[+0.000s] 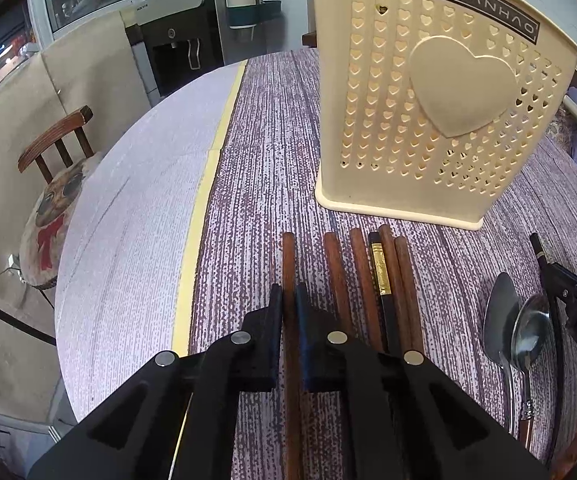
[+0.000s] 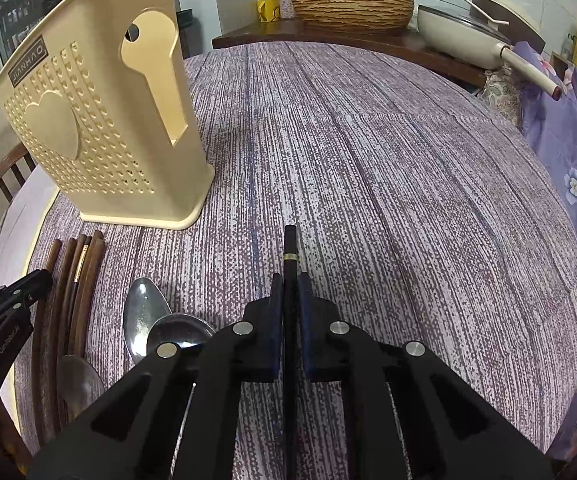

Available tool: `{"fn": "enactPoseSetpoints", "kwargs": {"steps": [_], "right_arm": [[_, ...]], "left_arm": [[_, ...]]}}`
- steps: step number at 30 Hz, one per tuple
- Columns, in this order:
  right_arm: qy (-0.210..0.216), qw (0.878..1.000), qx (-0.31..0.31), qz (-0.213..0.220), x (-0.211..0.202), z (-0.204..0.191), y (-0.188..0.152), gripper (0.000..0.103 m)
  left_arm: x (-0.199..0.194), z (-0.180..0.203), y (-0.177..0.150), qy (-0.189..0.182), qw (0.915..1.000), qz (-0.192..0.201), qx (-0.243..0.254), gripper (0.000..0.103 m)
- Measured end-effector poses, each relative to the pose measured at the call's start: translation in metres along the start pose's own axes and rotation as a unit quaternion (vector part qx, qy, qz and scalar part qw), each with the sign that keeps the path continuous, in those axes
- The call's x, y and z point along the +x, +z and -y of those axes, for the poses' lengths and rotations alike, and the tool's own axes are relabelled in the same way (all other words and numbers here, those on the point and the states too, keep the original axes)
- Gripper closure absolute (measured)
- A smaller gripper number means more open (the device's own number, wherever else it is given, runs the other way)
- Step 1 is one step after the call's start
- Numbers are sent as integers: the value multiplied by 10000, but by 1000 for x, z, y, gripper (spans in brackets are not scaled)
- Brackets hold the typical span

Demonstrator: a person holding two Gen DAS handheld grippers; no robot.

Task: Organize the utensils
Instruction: 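Grasp the thin black chopstick with the right tool while the left tool grasps a wooden chopstick, then lift and lower both held chopsticks into the cream utensil holder with both tools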

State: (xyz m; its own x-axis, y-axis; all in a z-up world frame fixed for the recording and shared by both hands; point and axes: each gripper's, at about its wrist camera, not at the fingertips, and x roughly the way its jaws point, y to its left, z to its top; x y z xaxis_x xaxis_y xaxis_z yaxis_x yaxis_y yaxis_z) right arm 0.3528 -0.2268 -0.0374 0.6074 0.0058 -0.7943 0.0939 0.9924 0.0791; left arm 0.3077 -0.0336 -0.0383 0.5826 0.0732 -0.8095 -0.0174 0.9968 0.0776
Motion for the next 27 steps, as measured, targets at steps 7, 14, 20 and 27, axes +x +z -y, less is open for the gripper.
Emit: {"fn": "enactPoseSetpoints", "kwargs": {"steps": [7,14,20,27], "right_arm": [[231,9996,152,1,1,8,2,95],[574,9977,314,158,-5,19,5,95],[892,9945,339,435,-26,24,14,95],[1373,9856,288,941,-80,33,30,95]], "left_arm": [[1,-2,3,-70,10000,10,-68,95],[-4,-4,7,-105,9998,165,-95,95],[-27,-8,16,-328,9981,486,-189,95],[-77,-22,34,-660,9920,1038,-292,95]]}}
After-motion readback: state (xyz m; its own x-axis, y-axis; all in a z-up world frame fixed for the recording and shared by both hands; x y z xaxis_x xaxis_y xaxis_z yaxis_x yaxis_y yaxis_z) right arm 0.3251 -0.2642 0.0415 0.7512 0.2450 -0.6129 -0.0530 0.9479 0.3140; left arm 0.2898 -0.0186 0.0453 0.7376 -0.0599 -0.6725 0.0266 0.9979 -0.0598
